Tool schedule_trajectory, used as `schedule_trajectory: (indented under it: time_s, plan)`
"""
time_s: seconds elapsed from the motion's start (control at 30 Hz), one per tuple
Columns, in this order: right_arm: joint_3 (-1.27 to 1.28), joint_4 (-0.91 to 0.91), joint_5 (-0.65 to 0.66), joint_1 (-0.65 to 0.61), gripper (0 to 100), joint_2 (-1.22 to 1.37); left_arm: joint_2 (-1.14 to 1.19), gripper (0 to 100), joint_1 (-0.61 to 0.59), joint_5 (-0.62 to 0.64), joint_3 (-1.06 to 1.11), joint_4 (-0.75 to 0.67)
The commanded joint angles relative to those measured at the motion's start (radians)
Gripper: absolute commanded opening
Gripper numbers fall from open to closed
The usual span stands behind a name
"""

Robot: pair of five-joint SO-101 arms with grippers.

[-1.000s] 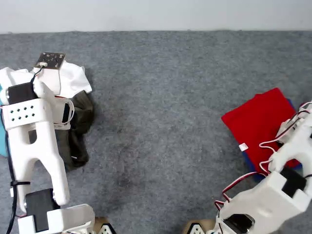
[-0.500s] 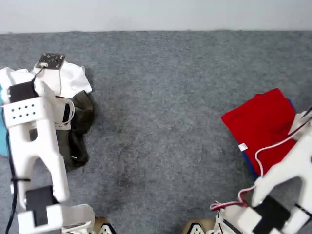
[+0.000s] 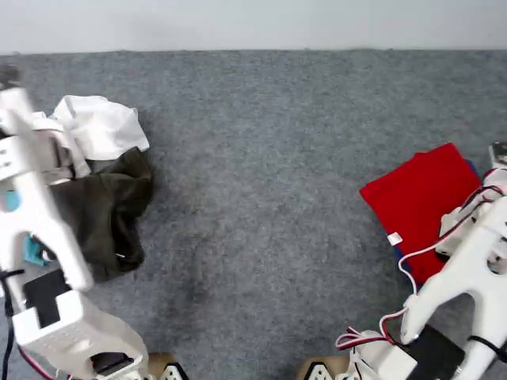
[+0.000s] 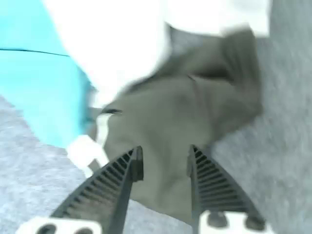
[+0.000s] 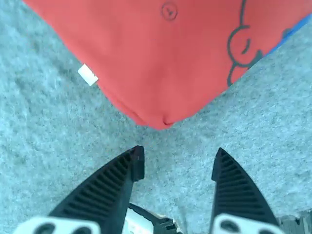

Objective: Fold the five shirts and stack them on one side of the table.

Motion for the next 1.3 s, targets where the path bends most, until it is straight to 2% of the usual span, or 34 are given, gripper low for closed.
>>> schedule_trajectory:
  time_s: [0.0, 0.1, 0.2, 0.4, 0.5, 0.6, 0.73, 0.9, 1.07, 1.17, 1.27]
  plan:
    - [-0.002, -0.012, 0.014, -0.015, 23.1, -0.033, 0.0, 16, -0.048, 0.014, -0.012, 0.021]
    - [0.003, -0.019, 0.014, -0.015, 23.1, -0.031, 0.032, 16, -0.054, -0.008, 0.058, 0.018]
    - [0.003, -0.018, 0.014, -0.015, 23.1, -0.031, 0.129, 16, -0.051, -0.112, 0.099, -0.02]
    - [0.003, -0.015, 0.014, -0.015, 23.1, -0.031, 0.39, 16, -0.052, -0.123, 0.097, -0.098]
    - [0.003, -0.015, 0.014, -0.015, 23.1, -0.031, 0.47, 12, -0.049, -0.123, 0.036, -0.061]
    - [0.003, -0.015, 0.014, -0.015, 23.1, -0.031, 0.5, 1, -0.043, -0.121, -0.064, 0.008]
    - [0.003, -0.016, 0.014, -0.016, 23.1, -0.031, 0.48, 1, 0.006, -0.12, -0.127, 0.025]
    - [0.003, -0.016, 0.014, -0.022, 23.1, -0.031, 0.358, 1, 0.203, -0.12, -0.127, 0.025]
    - [0.005, -0.008, 0.011, -0.065, 23.1, -0.031, 0.114, 1, 0.565, -0.124, -0.128, 0.025]
    - [0.011, -0.008, 0.009, -0.074, 23.1, -0.033, 0.021, 1, 0.749, -0.193, -0.117, 0.023]
    - [0.035, -0.015, 0.012, -0.073, 23.1, -0.041, -0.023, 1, 0.848, -0.264, -0.099, 0.023]
